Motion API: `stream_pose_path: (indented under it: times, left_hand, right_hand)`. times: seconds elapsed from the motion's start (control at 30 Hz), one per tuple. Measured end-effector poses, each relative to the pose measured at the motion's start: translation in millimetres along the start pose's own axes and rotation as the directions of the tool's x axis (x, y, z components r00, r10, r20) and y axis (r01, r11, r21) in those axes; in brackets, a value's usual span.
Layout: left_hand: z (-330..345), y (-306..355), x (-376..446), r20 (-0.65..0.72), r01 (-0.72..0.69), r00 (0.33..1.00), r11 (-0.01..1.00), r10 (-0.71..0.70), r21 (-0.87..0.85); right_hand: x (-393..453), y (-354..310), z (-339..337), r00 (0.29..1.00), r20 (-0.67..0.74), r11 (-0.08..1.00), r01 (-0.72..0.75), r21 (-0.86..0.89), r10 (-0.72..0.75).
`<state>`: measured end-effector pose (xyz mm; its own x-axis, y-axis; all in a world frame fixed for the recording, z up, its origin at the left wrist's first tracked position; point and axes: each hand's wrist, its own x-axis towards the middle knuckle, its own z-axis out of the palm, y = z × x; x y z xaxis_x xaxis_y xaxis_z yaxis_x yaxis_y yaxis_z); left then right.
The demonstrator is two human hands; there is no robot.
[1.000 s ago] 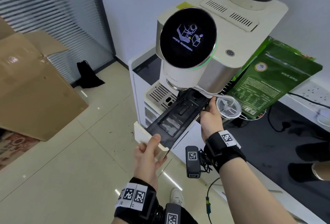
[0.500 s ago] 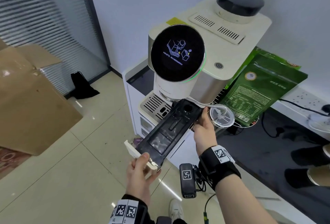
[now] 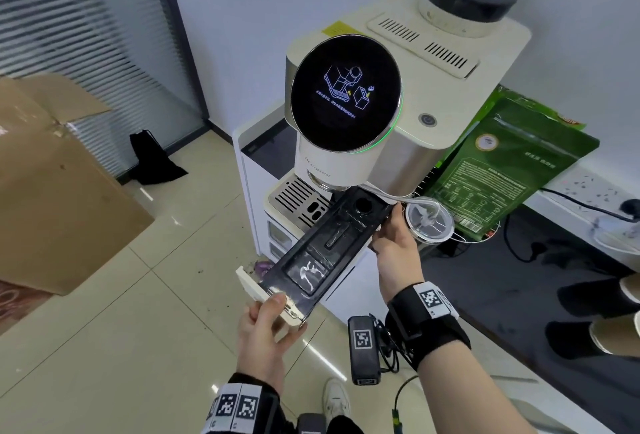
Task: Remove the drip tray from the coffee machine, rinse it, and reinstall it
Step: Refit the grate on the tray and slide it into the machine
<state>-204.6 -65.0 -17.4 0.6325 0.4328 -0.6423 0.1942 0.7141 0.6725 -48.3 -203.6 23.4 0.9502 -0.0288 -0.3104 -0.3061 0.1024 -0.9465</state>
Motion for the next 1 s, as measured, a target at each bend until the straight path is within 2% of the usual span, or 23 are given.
stream_pose_path:
  times: [0.23,0.57,0.77,1.0]
  left_hand:
    - [0.5,7.9,9.8,0.037,-0.055,0.998,0.998,0.054,0.023]
    - [25.7,3.0,12.2,0.022,-0.002,1.000,1.000,0.003,-0.027]
    - [29.0,-0.1,23.8,-0.030,-0.003,1.000,1.000,0.002,-0.028]
    - [64.6,8.6,26.4,-0.030,-0.023,0.999,0.999,0.024,0.036]
  right_hand:
    - [-1.5,-7.1,6.9,0.999,0.032,0.999,0.038,0.018,-0.039]
    - [8.3,-5.4,9.4,0.997,0.070,1.000,0.021,-0.019,-0.020]
    - [16.7,7.7,7.6,0.977,0.213,0.994,0.039,-0.099,-0.017]
    - [38.9,15.9,-4.1,0.956,0.290,0.971,0.035,-0.237,0.036]
